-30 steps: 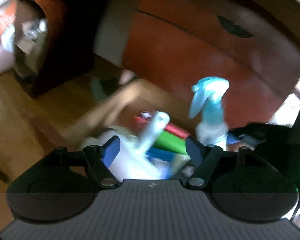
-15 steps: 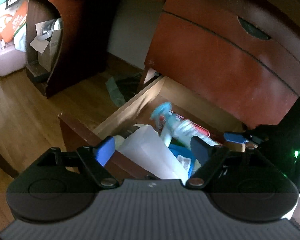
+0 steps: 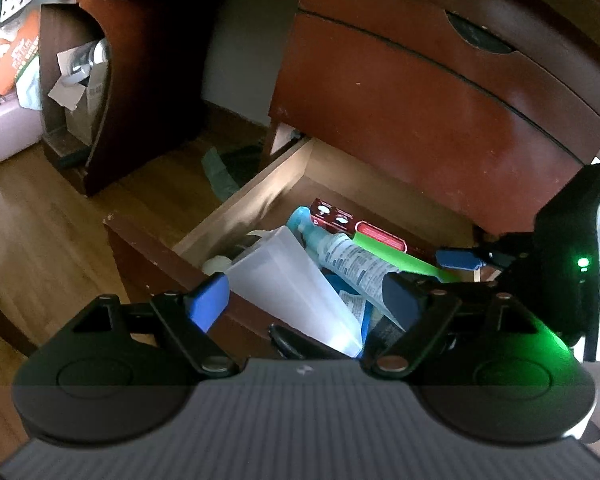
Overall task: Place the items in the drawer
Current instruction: 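Lower the spray bottle into the drawer among the items with the left gripper, then open the left gripper and withdraw it from the drawer, then bring the left gripper to the front panel of the open drawer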
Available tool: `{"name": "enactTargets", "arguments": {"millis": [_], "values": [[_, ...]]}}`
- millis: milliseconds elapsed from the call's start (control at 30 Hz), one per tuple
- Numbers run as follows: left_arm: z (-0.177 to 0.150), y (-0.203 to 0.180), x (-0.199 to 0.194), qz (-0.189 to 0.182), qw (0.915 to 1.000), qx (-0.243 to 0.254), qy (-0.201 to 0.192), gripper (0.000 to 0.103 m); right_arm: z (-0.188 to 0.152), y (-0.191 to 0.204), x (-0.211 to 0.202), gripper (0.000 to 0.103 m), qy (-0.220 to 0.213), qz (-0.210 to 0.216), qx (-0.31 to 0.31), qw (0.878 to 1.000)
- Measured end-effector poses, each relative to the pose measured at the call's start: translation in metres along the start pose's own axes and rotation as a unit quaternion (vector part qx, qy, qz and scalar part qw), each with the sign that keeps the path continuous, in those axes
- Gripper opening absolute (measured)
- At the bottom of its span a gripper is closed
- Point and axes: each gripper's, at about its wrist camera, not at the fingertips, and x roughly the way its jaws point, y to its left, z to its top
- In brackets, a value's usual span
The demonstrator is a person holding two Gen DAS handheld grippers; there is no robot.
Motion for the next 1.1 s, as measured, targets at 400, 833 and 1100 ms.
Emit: {"name": "enactTargets", "arguments": {"millis": [400, 833, 1100], "values": [[-0.011, 0.026, -0.026, 0.063, 0.9973, 0.035, 0.014, 0.095, -0.050, -0.031, -0.112, 0.081, -0.092, 0.073, 0.046, 0.992], [-0.021, 0.055, -0.012, -0.020, 0.9889, -0.142, 0.038, 0.092, -0.100, 0.038, -0.125, 0.040, -0.049, 0.085, -0.110, 0.989], [-0.023, 0.040, 0.006, 0.022, 0.9917, -0.121, 0.038, 0.063, -0.101, 0.045, -0.103, 0.041, -0.053, 0.036, -0.122, 0.990]]}}
